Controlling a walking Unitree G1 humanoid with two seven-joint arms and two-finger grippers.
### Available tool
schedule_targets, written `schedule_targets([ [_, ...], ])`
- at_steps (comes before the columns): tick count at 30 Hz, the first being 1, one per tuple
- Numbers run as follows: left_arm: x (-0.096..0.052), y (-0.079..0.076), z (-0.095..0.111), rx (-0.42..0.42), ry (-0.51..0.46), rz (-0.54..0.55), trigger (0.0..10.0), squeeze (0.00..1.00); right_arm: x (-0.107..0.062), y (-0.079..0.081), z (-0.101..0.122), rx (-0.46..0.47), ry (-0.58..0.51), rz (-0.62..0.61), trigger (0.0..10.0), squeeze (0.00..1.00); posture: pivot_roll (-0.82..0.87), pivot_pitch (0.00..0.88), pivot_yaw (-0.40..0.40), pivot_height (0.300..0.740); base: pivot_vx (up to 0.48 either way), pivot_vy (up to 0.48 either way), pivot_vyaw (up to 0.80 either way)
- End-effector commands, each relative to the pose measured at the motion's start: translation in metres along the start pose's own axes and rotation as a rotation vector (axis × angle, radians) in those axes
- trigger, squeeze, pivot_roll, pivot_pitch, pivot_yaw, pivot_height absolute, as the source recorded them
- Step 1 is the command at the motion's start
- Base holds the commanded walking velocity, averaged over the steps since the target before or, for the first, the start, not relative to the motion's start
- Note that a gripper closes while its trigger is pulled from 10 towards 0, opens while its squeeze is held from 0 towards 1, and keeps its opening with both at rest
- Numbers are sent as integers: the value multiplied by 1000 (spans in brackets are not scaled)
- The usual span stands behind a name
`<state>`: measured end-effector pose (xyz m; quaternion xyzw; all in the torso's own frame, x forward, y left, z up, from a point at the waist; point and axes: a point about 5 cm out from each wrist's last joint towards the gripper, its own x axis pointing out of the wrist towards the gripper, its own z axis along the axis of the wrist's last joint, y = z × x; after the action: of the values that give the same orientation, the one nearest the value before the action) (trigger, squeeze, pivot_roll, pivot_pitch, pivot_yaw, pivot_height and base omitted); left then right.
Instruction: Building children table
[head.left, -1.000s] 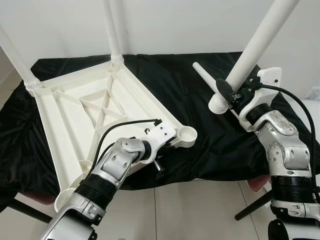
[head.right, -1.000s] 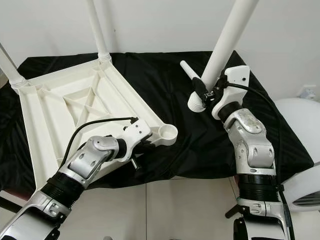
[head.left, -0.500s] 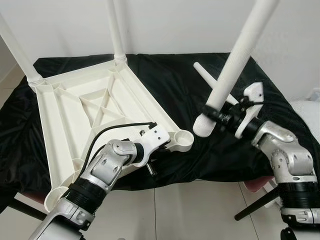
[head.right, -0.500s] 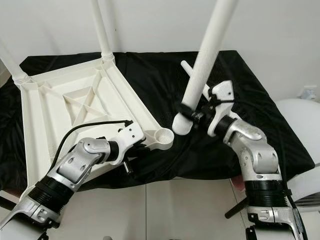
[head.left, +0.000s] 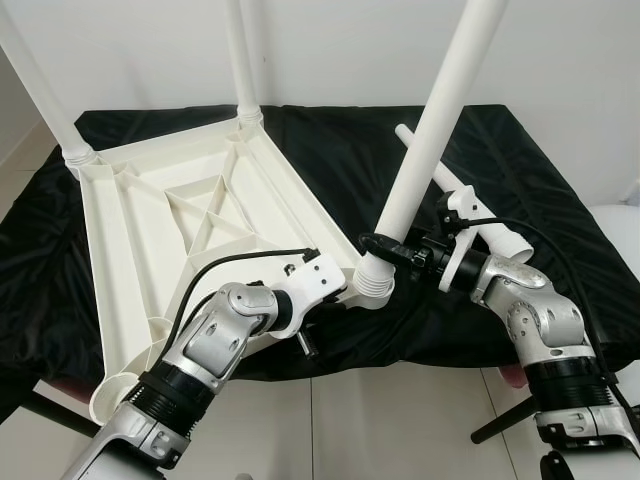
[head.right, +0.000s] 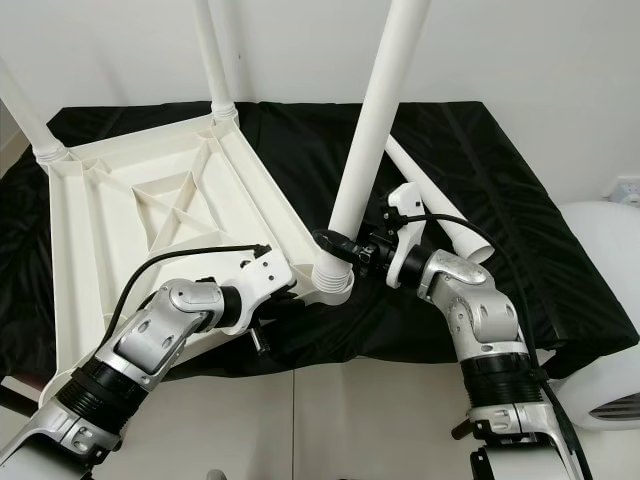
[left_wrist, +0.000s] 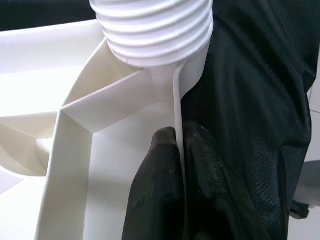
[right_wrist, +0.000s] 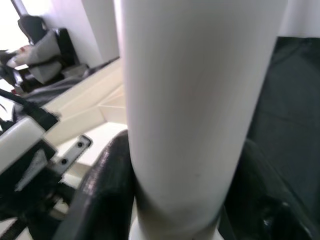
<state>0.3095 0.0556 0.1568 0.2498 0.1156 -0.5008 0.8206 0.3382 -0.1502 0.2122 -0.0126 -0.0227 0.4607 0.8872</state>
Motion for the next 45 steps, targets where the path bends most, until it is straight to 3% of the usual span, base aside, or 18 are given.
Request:
schedule_targets([
  [1, 1, -7, -2, 14, 17, -19, 10000, 0, 2, -1, -10, -5, 37, -6, 10000, 0, -60, 100, -2, 740, 0, 0, 0],
  [14, 0, -6, 0, 8, 14, -8, 10000, 0, -6, 2, -15, -114, 98, 53, 10000, 0, -73, 115, 1, 740, 0, 0, 0],
  [31, -1, -9, 3, 11, 8, -18, 10000, 0, -9, 28, -35, -81, 114, 152, 10000, 0, -74, 124, 16, 740, 0, 0, 0],
  [45, 0, -10, 9, 24, -8, -26, 10000, 0, -8, 31, -46, -100, 161, 164, 10000, 0, -72, 126, 20, 740, 0, 0, 0],
])
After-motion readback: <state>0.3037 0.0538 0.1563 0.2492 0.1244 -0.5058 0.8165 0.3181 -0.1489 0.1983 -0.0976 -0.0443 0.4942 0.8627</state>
